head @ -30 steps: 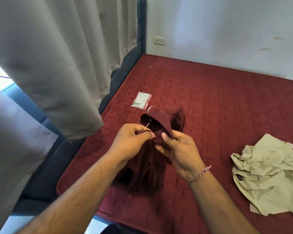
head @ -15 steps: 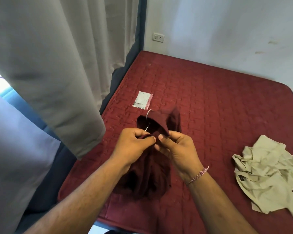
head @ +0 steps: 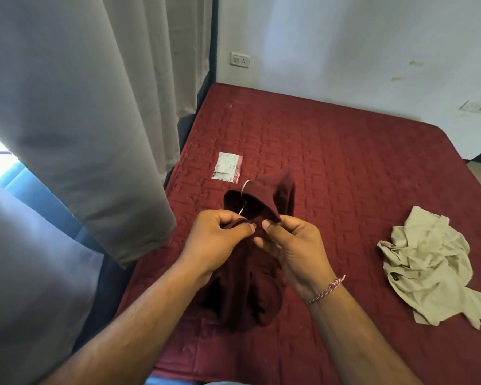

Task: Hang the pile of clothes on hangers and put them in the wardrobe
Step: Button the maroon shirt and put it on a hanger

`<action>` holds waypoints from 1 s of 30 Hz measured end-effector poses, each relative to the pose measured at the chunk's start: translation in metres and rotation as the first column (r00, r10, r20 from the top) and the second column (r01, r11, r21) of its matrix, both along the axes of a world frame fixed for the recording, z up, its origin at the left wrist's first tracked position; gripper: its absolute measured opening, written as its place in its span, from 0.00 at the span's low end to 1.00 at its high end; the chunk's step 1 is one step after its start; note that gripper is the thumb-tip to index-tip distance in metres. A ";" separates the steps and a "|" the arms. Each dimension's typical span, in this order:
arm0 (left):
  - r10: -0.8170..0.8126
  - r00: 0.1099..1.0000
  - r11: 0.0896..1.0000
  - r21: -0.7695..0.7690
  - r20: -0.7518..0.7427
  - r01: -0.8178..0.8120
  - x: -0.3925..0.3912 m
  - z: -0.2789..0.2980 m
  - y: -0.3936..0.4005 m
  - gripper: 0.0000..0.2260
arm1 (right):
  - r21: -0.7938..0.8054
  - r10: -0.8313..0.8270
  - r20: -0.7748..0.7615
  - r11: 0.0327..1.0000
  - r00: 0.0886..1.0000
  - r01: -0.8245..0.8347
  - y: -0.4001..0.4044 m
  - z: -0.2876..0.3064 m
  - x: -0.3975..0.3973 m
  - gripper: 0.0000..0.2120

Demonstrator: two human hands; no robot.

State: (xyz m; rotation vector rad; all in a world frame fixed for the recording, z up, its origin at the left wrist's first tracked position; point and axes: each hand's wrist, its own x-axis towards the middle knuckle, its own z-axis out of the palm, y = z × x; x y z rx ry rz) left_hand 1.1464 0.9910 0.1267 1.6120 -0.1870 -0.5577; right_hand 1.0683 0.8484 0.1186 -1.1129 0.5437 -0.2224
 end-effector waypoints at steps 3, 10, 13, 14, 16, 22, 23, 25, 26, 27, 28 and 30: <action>-0.035 0.999 0.999 -0.010 -0.005 0.035 0.005 0.001 0.006 0.04 | -0.045 -0.007 -0.004 0.999 1.000 0.007 0.006 0.004 0.001 0.07; -0.073 0.991 0.997 -0.025 -0.108 0.070 0.015 0.003 0.006 0.03 | -0.456 0.003 0.016 0.890 1.000 0.004 0.009 0.002 0.005 0.06; -0.076 0.977 0.996 -0.054 -0.201 0.067 0.017 0.005 0.001 0.03 | -0.730 0.045 0.026 0.683 0.999 -0.011 0.002 -0.001 0.004 0.08; -0.082 0.976 0.996 -0.042 -0.202 0.076 0.018 0.005 0.000 0.03 | -0.788 0.051 0.028 0.616 0.998 -0.009 -0.001 -0.001 0.004 0.08; -0.118 0.979 0.993 0.011 -0.164 0.121 0.022 0.004 -0.004 0.04 | -0.867 0.065 0.031 0.498 0.997 -0.006 -0.005 0.001 0.005 0.09; -0.186 0.980 0.966 0.169 -0.063 0.195 0.031 -0.002 -0.013 0.11 | -0.962 0.077 -0.054 0.264 0.996 -0.073 -0.008 0.008 0.011 0.03; -0.198 0.979 0.962 0.185 -0.048 0.203 0.031 -0.002 -0.015 0.10 | -0.968 0.059 -0.066 0.239 0.996 -0.078 -0.009 0.007 0.011 0.02; -0.245 0.969 0.949 0.199 -0.026 0.245 0.031 -0.002 -0.019 0.09 | -0.982 0.040 -0.079 0.168 0.996 -0.084 -0.011 0.003 0.009 0.03; -0.273 0.962 0.941 0.202 -0.018 0.271 0.029 -0.003 -0.021 0.10 | -0.989 0.038 -0.086 0.118 0.996 -0.090 -0.011 0.001 0.007 0.04; -0.296 0.955 0.934 0.209 -0.003 0.290 0.029 -0.005 -0.022 0.12 | -0.993 0.039 -0.096 0.070 0.995 -0.099 -0.013 -0.001 0.006 0.04; -0.314 0.949 0.928 0.215 0.010 0.305 0.028 -0.008 -0.024 0.13 | -0.994 0.041 -0.105 0.036 0.994 -0.106 -0.013 -0.002 0.005 0.04; -0.342 0.939 0.920 0.216 0.030 0.328 0.027 -0.013 -0.028 0.15 | -0.995 0.027 -0.098 0.015 0.995 -0.098 -0.015 -0.003 0.003 0.03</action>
